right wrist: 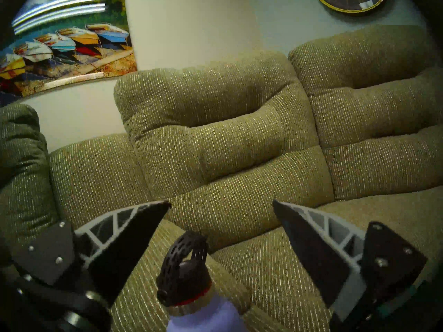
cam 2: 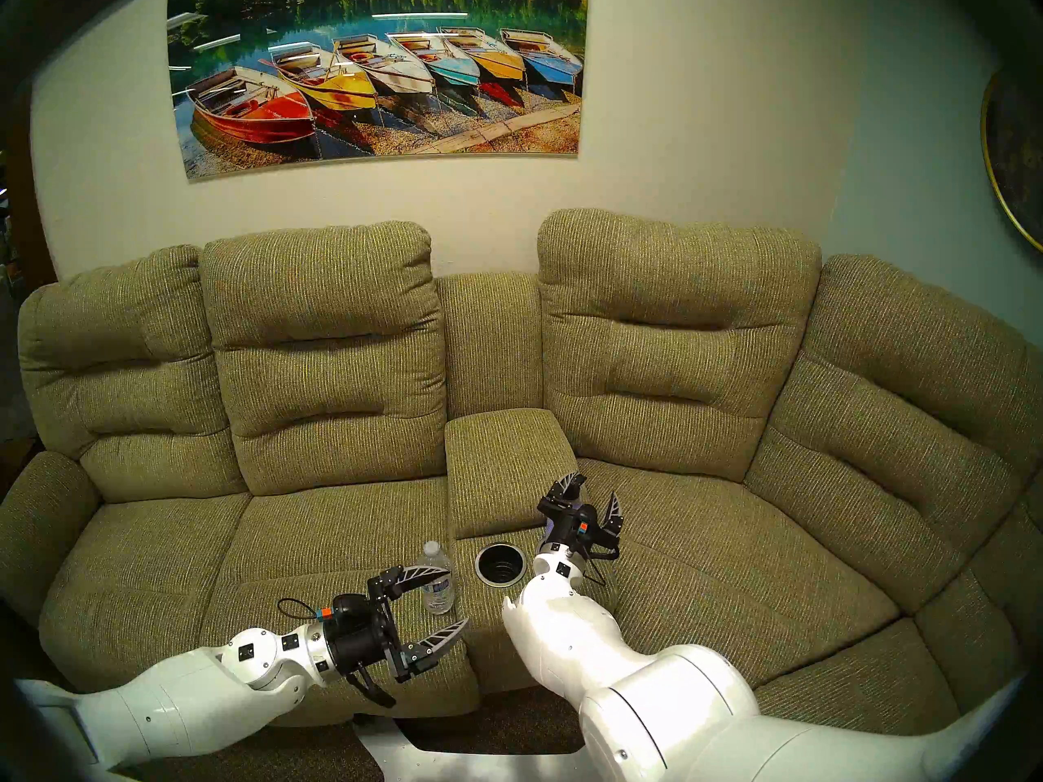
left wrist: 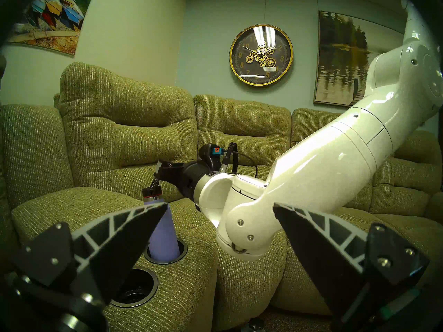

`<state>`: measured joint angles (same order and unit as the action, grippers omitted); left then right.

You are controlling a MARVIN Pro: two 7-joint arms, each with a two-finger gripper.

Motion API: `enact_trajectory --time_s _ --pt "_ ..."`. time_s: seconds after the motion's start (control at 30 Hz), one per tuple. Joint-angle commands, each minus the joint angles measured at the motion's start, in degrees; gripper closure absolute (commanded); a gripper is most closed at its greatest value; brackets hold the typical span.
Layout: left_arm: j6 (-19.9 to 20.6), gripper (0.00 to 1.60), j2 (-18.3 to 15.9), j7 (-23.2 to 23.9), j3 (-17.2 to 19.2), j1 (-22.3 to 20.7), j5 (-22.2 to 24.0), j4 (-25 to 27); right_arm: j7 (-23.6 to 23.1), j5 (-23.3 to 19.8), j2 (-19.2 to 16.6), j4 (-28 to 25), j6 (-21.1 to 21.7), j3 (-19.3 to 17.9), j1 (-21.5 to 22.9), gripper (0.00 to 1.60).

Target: Put bottles into cup holders

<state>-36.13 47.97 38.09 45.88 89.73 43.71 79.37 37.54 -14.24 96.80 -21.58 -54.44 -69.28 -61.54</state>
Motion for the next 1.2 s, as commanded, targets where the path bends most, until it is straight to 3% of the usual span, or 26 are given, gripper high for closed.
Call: enact_trajectory --time_s 0.0,0.3,0.6,0.77,0.93,1.17 --pt "-0.4 0.00 -0.3 0.0 0.3 0.1 0.2 0.7 4.4 3.1 -4.9 -6.3 -0.6 -0.4 -2.1 0.00" --pt "-2.2 0.00 -6.0 0.1 2.0 4.4 2.3 3.8 7.7 6.6 -10.1 -10.6 -0.6 -1.2 -7.9 0.00" --pt "-3.3 0.00 -7.0 -2.0 3.1 5.9 2.6 0.5 8.9 9.8 -11.9 -14.5 -0.6 -0.2 -12.8 0.00" --pt "-4.4 0.00 -6.2 -2.9 3.6 6.0 3.2 -3.7 9.1 10.1 -12.6 -17.0 -0.6 -0.2 -15.2 0.00" --pt "-6.2 0.00 -4.0 1.3 4.2 3.1 6.9 -9.3 9.0 9.7 -13.1 -19.2 -0.6 -0.2 -16.5 0.00" --pt "-2.6 0.00 0.0 5.3 3.8 -3.1 7.6 -15.4 9.2 9.8 -13.1 -19.2 -0.6 -0.1 -16.5 0.00"
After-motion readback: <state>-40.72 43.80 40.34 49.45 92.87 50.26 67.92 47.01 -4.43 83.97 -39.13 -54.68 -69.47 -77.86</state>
